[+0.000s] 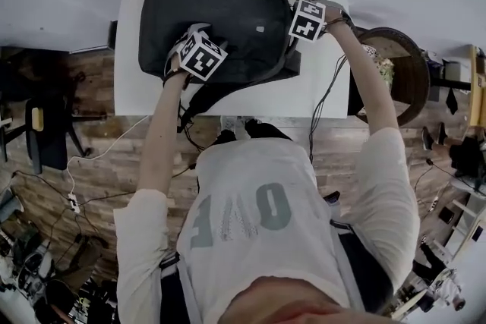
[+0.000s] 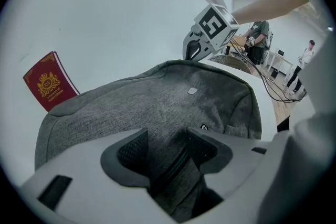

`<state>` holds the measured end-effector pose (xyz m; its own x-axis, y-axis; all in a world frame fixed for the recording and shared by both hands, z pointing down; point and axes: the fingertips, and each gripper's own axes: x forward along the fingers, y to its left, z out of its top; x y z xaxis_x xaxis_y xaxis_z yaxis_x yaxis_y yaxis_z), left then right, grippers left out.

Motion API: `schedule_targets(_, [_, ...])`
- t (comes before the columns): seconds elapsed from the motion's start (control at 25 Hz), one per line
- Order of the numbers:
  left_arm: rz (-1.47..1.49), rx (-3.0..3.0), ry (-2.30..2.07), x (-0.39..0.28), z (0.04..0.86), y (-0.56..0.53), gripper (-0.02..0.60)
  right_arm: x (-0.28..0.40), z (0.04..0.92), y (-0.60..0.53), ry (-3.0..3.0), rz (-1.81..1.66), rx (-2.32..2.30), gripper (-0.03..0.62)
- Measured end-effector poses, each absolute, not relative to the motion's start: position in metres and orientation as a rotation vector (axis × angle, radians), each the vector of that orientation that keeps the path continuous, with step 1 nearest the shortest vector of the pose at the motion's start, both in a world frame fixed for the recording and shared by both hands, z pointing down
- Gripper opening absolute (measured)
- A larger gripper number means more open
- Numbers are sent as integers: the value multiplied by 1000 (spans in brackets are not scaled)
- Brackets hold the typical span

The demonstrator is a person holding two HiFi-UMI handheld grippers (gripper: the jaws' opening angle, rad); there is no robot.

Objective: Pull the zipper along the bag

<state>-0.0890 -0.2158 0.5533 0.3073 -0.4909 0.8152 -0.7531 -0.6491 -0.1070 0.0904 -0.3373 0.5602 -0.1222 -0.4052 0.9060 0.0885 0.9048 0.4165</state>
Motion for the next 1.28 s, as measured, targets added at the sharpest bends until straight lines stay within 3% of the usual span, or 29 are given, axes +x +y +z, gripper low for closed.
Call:
schedule_targets(0.12, [1284, 2361, -1028, -77, 544, -200, 238, 93, 565, -335, -1628, -431, 283, 31])
schedule_targets(0.36, [1669, 2461, -645, -40, 568, -164, 238, 93, 564, -336, -1614, -433, 269, 32])
schedule_targets(0.68, [1444, 2565, -690, -43, 568, -167, 247, 102, 555, -311, -1659, -329, 230, 31])
schedule_targets(1.28, [1420, 2587, -680, -42, 569, -166, 245, 109, 547, -228, -1664, -229, 252, 32])
